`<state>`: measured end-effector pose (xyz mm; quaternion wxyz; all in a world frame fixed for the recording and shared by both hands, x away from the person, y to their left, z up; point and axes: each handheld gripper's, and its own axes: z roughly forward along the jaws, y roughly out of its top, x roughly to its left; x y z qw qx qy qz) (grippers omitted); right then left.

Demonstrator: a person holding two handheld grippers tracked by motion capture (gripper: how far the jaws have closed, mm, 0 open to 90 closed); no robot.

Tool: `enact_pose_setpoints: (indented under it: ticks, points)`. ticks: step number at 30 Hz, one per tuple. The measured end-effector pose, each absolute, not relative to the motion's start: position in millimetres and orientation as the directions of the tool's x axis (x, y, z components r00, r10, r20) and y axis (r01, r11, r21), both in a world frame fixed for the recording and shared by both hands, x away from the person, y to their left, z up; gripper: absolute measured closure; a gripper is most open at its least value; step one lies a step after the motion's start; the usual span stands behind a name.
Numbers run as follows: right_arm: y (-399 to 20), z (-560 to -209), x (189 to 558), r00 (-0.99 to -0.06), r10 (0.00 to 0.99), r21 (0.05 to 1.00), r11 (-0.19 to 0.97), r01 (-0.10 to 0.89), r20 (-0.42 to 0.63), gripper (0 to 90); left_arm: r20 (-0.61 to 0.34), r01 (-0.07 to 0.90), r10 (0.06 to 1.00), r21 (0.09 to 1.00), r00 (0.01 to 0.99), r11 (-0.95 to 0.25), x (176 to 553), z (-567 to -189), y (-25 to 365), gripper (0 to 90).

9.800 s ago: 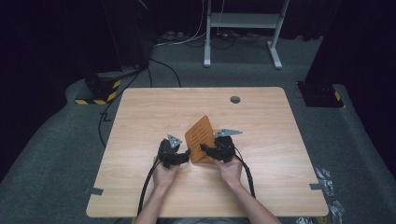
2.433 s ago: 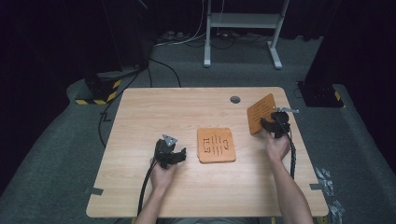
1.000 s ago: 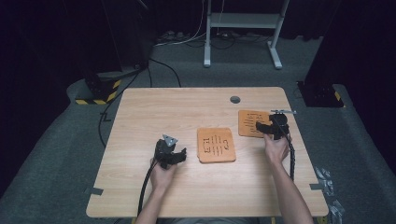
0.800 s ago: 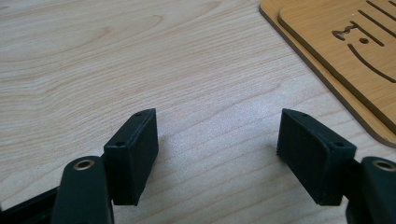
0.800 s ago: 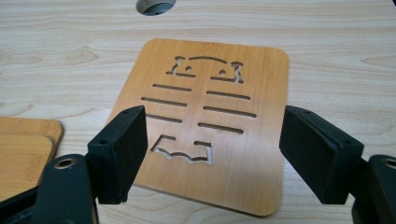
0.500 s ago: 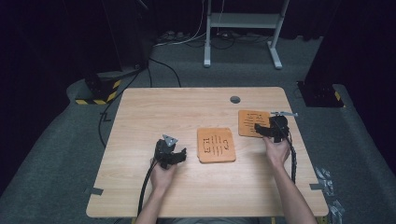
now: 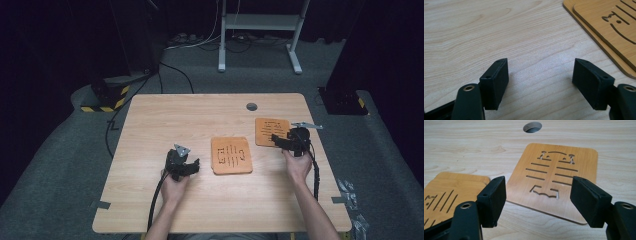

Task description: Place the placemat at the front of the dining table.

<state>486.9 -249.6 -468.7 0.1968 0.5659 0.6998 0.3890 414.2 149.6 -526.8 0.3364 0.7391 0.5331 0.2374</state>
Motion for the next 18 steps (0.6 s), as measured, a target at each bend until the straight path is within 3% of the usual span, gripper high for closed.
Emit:
enact_pose_setpoints:
  ticks: [18]
  points:
    - [-254.7, -462.2, 456.1, -0.364, 0.908, 0.801, 0.055, 0.596, 0.208, 33.3, -0.008, 0.628, 0.948, 0.751, 0.318, -0.205, 414.2, -526.8, 149.6, 29.2]
